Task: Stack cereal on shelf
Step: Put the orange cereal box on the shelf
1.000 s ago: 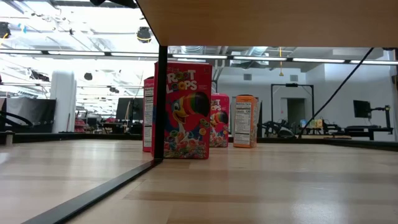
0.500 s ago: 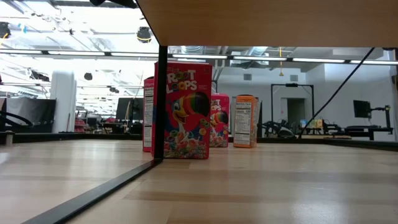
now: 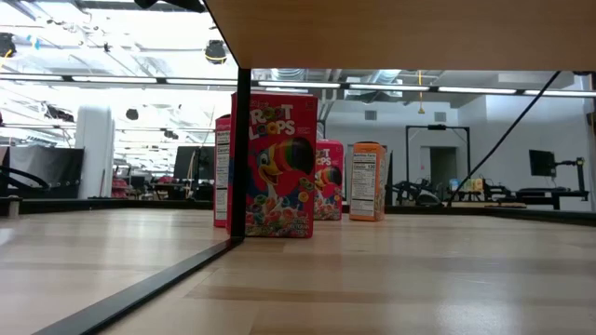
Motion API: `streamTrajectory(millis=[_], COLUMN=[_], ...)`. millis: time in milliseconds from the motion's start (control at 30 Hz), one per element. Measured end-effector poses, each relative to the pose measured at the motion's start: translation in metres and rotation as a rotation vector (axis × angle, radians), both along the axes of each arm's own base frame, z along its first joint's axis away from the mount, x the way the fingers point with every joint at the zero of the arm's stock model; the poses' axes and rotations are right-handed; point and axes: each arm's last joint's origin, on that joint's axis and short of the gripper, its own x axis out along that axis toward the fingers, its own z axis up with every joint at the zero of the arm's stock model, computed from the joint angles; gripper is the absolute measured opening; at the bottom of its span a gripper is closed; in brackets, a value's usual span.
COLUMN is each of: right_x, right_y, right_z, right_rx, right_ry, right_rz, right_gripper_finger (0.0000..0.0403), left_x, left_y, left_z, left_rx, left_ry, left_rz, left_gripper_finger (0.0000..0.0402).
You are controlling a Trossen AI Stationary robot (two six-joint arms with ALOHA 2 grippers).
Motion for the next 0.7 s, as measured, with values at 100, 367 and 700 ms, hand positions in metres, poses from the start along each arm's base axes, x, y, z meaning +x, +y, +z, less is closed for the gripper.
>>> streamTrajectory(millis=[100,367,700], right_x=[0.0,-0.005,-0.007], right_y=[0.0,-0.009,-0.011], right_z=[0.0,-0.005,-0.015], right_rx=[0.0,-0.07,-0.012], right_ry=[-0.002,0.085,0.082], right_rz=[-0.001,-0.047,0.018], right_gripper_finger=[0.0015,0.0039,0.0007], left_x=[0.0,0.0,0.0], left_y=[0.0,0.0,0.0], left_z=[0.0,0.0,0.0], left_rx=[0.0,-0.001,-0.011], left_ry=[0.0,-0.001,-0.005], left_rz=[0.0,0.001,0.007], left_gripper_finger=[0.0255,0.0255,0.0255])
